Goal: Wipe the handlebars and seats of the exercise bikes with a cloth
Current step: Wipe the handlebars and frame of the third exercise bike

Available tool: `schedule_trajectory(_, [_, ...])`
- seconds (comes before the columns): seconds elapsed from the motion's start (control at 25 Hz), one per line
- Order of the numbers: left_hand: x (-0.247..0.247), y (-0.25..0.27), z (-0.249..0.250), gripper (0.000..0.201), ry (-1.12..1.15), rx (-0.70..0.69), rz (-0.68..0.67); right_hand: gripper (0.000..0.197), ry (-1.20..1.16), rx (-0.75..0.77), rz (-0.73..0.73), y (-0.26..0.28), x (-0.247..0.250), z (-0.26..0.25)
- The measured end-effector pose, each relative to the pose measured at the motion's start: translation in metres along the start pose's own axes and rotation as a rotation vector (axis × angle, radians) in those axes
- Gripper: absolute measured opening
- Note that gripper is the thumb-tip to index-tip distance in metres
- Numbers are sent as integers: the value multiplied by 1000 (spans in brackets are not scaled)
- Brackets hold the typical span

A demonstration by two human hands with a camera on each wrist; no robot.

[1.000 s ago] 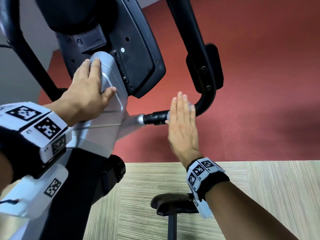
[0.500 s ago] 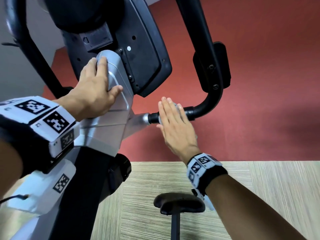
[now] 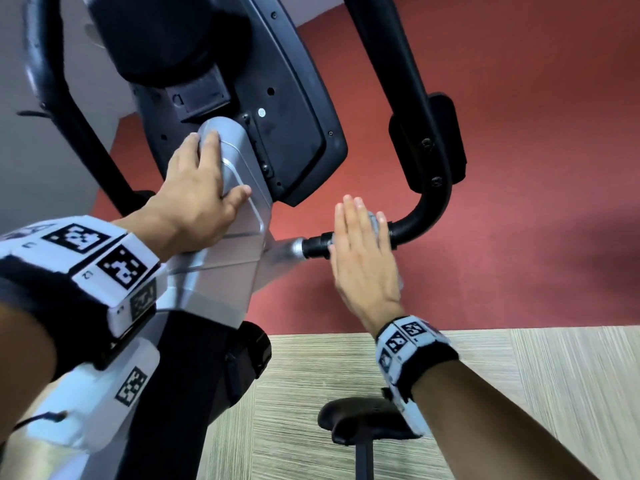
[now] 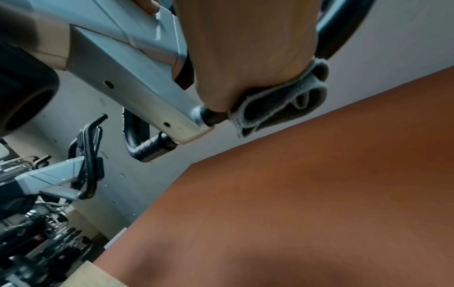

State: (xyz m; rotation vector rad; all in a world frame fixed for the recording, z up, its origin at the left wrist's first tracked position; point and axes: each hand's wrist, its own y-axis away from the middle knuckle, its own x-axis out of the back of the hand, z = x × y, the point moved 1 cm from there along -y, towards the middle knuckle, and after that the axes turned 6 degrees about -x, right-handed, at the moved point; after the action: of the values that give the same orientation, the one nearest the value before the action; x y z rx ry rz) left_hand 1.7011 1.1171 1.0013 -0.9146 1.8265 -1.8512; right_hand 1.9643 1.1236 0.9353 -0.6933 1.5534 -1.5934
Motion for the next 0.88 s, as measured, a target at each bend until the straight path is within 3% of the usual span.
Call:
schedule_trajectory(0.08, [0,0,0,88,-5,13,-5,63,-3,105,-8,-5,-5,-19])
schedule_trajectory(0.2, [-1,-2,-2,87,0,-1,0,59,4,202,-25,2,-4,9])
schedule_trajectory(0.36, [-3,-3,-8,88,6,-9,18,59,-56,41,12,2,-1,4])
schedule_trajectory(0.44, [-4,-4,-8,88,7,-12,17,61,-47,135,22,3,-7,-9])
schedule_trajectory(0.52, [-4,-4,-7,88,2,-14,17,63,-12,168,-8,9,-2,13])
schedule_trajectory(0.64, [-3,-3,-6,87,4,-12,22,58,-39,-9,-6,20,9,49])
schedule_trajectory(0.72, [-2,-4,-5,87,3,-13,21,57,-80,-90,-8,11,11,40])
schedule_trajectory(0.88, [-3,-2,-4,87,-4,11,12,59,-98,-76,-49,-1,10,29])
